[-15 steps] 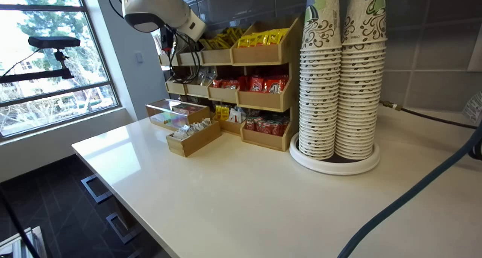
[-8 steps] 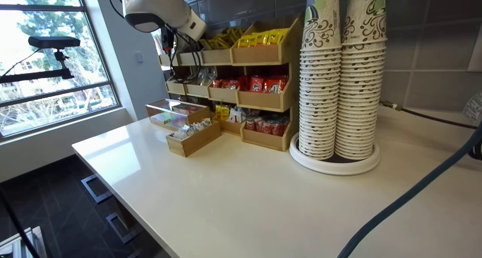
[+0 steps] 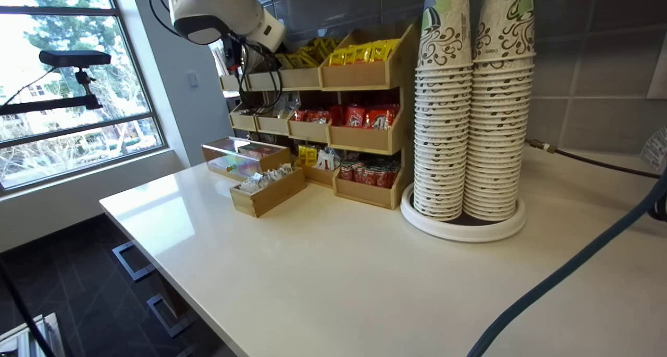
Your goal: Remove a brown stick from the second top compartment from the left and put it on the counter
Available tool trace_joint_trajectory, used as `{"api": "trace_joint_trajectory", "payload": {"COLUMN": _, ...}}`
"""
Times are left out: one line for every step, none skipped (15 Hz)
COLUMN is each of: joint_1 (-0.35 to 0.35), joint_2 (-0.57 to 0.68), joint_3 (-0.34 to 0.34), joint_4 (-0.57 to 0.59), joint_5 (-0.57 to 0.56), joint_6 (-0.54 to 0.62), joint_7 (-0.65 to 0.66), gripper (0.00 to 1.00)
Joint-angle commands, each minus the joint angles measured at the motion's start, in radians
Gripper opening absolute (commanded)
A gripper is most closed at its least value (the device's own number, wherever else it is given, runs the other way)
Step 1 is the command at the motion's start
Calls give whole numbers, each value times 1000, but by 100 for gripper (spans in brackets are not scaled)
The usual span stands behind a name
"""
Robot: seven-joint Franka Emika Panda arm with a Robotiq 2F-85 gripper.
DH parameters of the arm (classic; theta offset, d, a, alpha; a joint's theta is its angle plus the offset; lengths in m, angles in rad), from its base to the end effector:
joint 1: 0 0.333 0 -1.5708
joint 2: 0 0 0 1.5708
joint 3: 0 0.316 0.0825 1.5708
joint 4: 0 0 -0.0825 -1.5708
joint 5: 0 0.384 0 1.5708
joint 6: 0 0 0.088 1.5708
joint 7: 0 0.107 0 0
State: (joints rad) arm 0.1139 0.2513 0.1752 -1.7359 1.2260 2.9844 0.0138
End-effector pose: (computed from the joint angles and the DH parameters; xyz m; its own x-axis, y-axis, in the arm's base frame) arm 0.6555 0.1142 0.5115 0.5252 -0.8294 0.1904 -0.2856 -0.3826 -0.8787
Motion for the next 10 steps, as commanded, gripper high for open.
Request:
{"api": "trace_joint_trajectory", "payload": {"joint_1": 16, "joint_2": -1, "joint_3": -6, "joint_4": 4, "joint_5": -45, "joint_6": 12, "joint_7": 20, "gripper": 88}}
{"api": "trace_joint_trajectory", "payload": {"joint_1": 18, "joint_2": -7, "joint_3": -6, "joint_4": 0, "joint_5": -57, "joint_6": 8, "joint_7": 26, "gripper": 94}}
{"api": "trace_joint_trajectory", "payload": {"joint_1": 21, "joint_2": -16, "joint_3": -7, "joint_4": -7, "joint_5": -69, "joint_6": 8, "joint_7": 34, "gripper": 100}}
{"api": "trace_joint_trajectory", "payload": {"joint_1": 24, "joint_2": -23, "joint_3": -6, "joint_4": -12, "joint_5": -75, "joint_6": 7, "joint_7": 34, "gripper": 100}}
{"api": "trace_joint_trajectory", "payload": {"joint_1": 27, "joint_2": -34, "joint_3": -6, "joint_4": -19, "joint_5": -83, "joint_6": 5, "joint_7": 36, "gripper": 100}}
{"api": "trace_joint_trajectory", "payload": {"joint_1": 31, "joint_2": -42, "joint_3": -7, "joint_4": -25, "joint_5": -93, "joint_6": 6, "joint_7": 38, "gripper": 100}}
{"api": "trace_joint_trajectory", "payload": {"joint_1": 33, "joint_2": -52, "joint_3": -6, "joint_4": -29, "joint_5": -99, "joint_6": 4, "joint_7": 37, "gripper": 100}}
{"api": "trace_joint_trajectory", "payload": {"joint_1": 37, "joint_2": -62, "joint_3": -5, "joint_4": -33, "joint_5": -104, "joint_6": 5, "joint_7": 36, "gripper": 100}}
{"api": "trace_joint_trajectory", "payload": {"joint_1": 39, "joint_2": -72, "joint_3": -6, "joint_4": -38, "joint_5": -110, "joint_6": 6, "joint_7": 37, "gripper": 100}}
{"api": "trace_joint_trajectory", "payload": {"joint_1": 43, "joint_2": -83, "joint_3": -10, "joint_4": -47, "joint_5": -125, "joint_6": 6, "joint_7": 45, "gripper": 100}}
